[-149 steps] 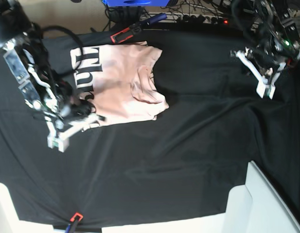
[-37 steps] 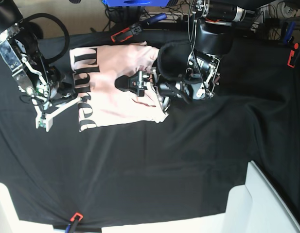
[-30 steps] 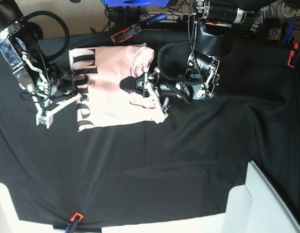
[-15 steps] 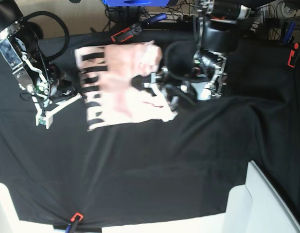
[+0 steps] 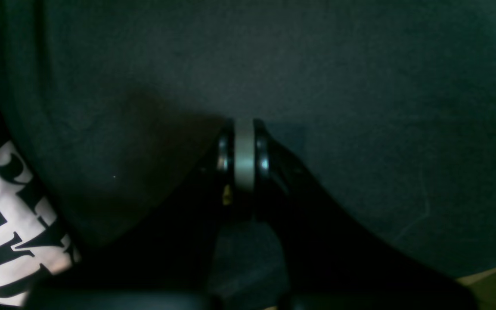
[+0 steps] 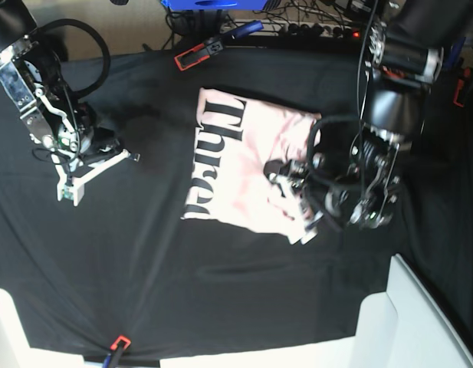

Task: Fold the T-shirt properly
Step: 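Drag and rotate the folded pink shirt with the left gripper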

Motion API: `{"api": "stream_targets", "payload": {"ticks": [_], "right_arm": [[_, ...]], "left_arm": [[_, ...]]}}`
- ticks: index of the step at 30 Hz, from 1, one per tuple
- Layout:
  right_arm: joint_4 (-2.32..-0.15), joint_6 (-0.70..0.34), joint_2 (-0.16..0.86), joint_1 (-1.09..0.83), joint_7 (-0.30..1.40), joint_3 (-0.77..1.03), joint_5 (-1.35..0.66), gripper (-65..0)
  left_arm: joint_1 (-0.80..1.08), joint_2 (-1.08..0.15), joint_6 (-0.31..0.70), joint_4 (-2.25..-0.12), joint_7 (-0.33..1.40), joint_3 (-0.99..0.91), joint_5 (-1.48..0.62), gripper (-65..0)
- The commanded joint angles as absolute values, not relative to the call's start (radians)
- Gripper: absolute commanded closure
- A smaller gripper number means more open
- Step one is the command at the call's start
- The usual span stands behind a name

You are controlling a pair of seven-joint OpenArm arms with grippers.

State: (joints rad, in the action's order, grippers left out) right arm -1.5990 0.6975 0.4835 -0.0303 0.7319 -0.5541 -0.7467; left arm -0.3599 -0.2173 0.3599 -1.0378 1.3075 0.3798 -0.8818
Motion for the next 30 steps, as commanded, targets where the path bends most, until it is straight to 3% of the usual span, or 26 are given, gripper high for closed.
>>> {"api": "stream_targets", "payload": {"ticks": [1,9,23,30], "right_arm": [[-1.618,0.698,0.495,-0.015,0.719,-0.547,-0.742,-0.3],[-1.618,0.698,0.495,-0.016,0.719,-0.547,-0.742,-0.3],[-1.618,0.698,0.495,-0.015,0.719,-0.547,-0.742,-0.3],[-1.618,0.698,0.495,-0.015,0.719,-0.547,-0.742,-0.3]], "left_arm": [[-0.398,-0.217,0.348,-1.053,1.302,0.423,-0.909,0.0],[-0.584,-0.203,0.325,-0.865,1.282,0.671,-0.802,0.0],[-0.680,-0.010,0.332,-0.756,1.241,0.700,-0.111,0.0],[-0.657,0.091,0.404,-0.750,1.132,0.704,0.199,0.0]]}}
